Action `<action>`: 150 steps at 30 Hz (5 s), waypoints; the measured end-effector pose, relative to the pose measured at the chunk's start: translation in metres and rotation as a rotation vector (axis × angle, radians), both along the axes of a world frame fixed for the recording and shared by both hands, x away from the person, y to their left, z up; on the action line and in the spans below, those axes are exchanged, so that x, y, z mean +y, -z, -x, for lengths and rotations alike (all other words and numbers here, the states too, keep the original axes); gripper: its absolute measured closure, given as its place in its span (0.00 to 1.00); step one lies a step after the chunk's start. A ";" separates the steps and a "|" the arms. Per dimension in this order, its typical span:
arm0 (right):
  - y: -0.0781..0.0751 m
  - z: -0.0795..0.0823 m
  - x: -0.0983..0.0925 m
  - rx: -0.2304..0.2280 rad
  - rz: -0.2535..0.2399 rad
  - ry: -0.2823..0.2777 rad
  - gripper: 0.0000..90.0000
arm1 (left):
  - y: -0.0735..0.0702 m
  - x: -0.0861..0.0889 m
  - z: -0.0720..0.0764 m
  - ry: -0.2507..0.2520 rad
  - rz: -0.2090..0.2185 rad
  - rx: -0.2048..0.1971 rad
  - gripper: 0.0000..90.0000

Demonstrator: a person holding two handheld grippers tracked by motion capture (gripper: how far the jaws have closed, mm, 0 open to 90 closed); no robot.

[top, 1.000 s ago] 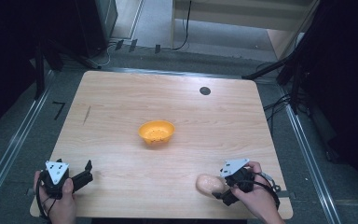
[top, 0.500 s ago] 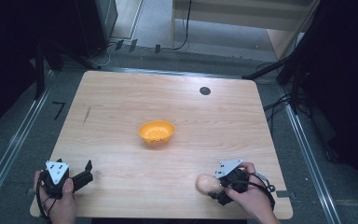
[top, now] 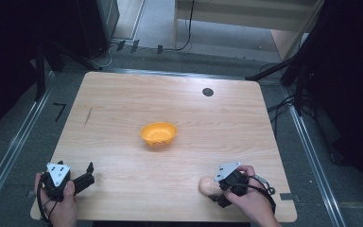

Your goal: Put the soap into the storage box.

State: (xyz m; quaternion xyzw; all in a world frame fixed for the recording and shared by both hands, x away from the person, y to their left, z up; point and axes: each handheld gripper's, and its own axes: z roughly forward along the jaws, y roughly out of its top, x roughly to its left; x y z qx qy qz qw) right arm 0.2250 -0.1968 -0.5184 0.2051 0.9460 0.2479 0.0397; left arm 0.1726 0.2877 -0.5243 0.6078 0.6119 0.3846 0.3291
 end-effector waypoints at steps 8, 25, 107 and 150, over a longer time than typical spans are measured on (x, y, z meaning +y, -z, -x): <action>0.002 0.001 0.003 -0.001 0.015 0.001 0.35 | 0.000 0.000 0.000 0.000 0.001 -0.001 0.07; -0.003 -0.004 0.006 -0.016 0.048 -0.059 0.37 | 0.000 0.000 0.000 0.003 0.003 0.001 0.07; -0.056 -0.071 0.074 -0.066 0.053 -0.234 0.37 | 0.000 0.001 0.000 0.009 0.015 -0.007 0.08; -0.080 -0.115 0.124 -0.090 0.085 -0.311 0.37 | 0.000 0.002 0.000 0.007 0.020 -0.005 0.08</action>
